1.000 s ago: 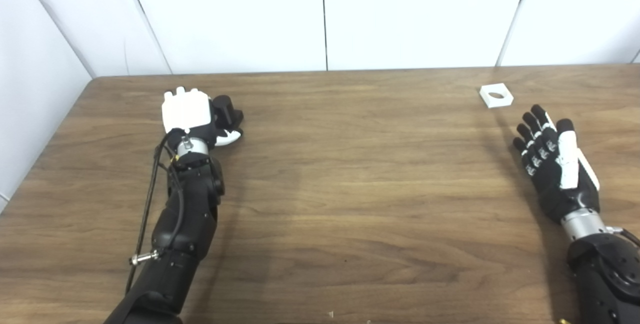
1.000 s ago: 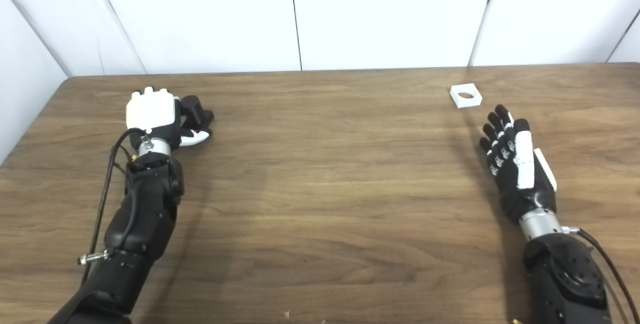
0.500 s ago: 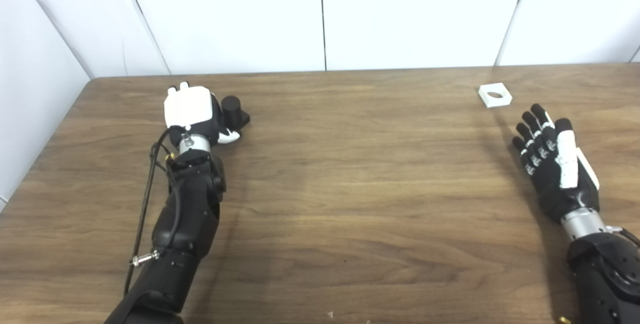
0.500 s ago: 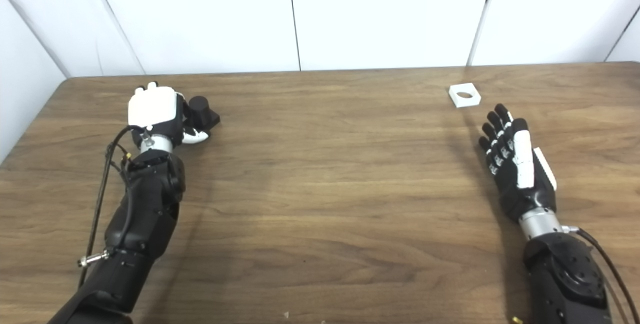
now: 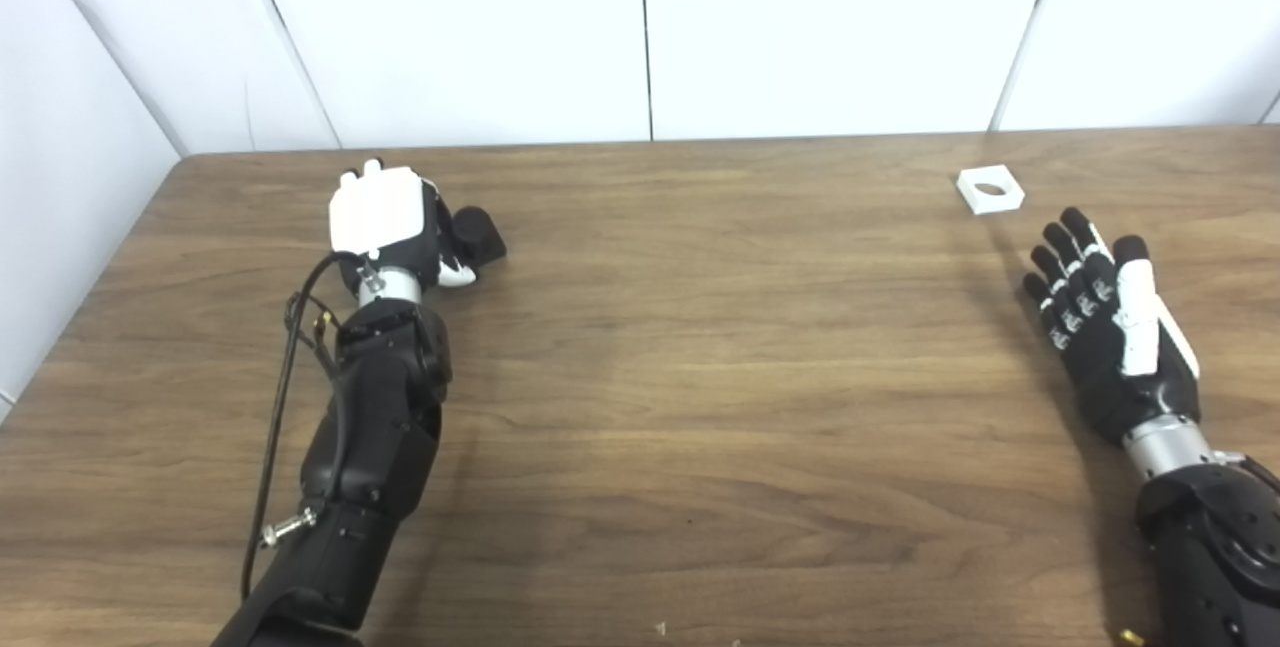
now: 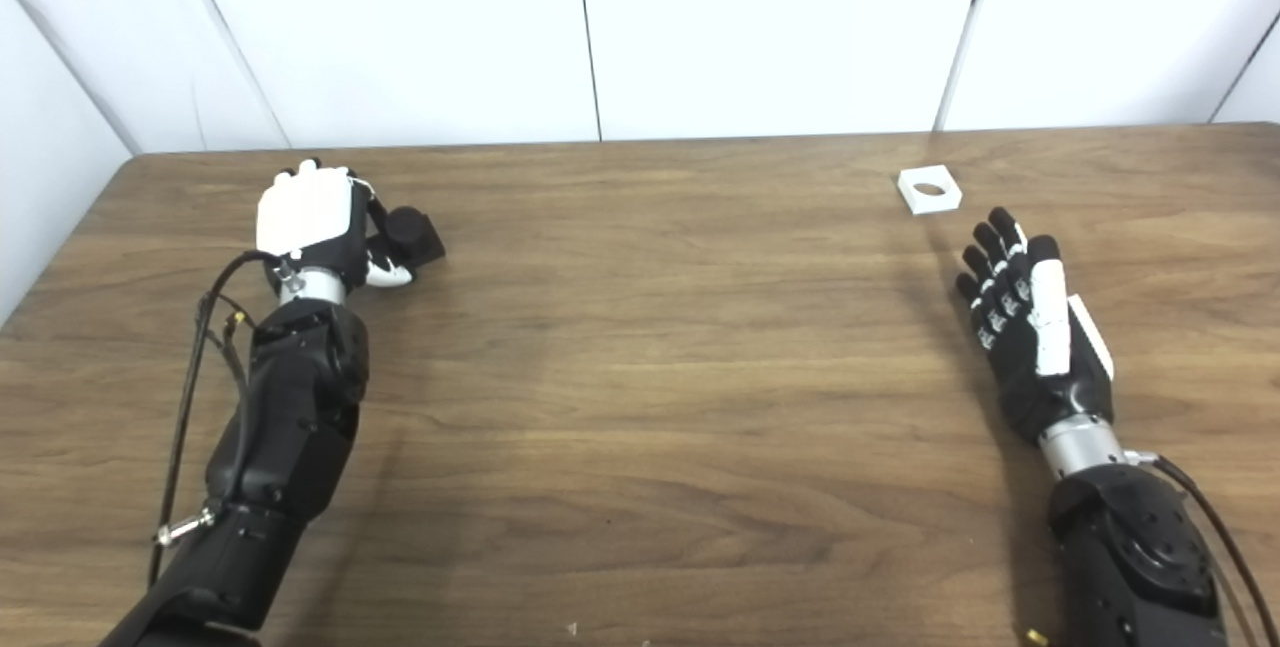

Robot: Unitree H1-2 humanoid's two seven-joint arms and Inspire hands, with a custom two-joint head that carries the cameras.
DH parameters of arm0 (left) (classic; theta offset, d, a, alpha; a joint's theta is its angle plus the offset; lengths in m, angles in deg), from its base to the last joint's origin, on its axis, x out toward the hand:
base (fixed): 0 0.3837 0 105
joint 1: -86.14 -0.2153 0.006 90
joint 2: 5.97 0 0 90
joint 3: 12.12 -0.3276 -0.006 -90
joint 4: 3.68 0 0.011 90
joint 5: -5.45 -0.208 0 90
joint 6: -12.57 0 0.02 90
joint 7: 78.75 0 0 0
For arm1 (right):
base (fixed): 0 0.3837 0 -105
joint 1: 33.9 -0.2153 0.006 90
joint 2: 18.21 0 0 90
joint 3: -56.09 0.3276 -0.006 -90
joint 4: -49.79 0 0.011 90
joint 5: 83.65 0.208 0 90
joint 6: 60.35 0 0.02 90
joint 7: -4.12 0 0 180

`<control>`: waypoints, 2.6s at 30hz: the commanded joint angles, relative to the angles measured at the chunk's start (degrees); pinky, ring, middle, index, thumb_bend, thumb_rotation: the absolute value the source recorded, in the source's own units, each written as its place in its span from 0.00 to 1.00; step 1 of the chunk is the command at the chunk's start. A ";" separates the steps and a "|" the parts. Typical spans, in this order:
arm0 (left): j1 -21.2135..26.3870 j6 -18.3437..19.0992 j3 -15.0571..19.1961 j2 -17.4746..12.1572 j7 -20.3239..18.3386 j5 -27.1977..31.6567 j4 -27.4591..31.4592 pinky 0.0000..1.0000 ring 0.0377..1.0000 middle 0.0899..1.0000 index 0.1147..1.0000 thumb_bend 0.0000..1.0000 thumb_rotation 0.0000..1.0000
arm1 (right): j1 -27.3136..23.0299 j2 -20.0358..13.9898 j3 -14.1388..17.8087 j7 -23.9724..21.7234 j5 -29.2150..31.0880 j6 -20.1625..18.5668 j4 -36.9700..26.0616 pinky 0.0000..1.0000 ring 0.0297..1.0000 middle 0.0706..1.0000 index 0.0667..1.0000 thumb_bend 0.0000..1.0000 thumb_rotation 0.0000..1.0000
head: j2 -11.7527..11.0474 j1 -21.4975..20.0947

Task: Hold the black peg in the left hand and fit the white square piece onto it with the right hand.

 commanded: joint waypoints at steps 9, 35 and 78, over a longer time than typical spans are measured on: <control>-3.95 0.04 -2.62 -0.55 -1.60 8.56 7.39 1.00 1.00 0.87 0.42 0.52 0.07 | -0.23 -0.31 -0.12 -0.34 0.29 -1.19 0.45 1.00 1.00 1.00 1.00 0.53 1.00 | 0.08 -0.25; -14.74 0.00 -13.15 1.38 -11.69 8.72 27.92 1.00 1.00 0.89 0.43 0.52 0.07 | -1.49 0.02 -2.19 0.24 -2.28 -3.26 -0.66 1.00 1.00 1.00 1.00 0.56 0.99 | 0.69 -1.48; -30.56 0.52 -24.07 9.77 -20.14 10.25 37.44 1.00 1.00 0.88 0.42 0.51 0.07 | 0.16 1.53 -2.19 0.32 1.47 -4.70 -2.66 1.00 1.00 1.00 1.00 0.57 0.91 | 2.82 -2.54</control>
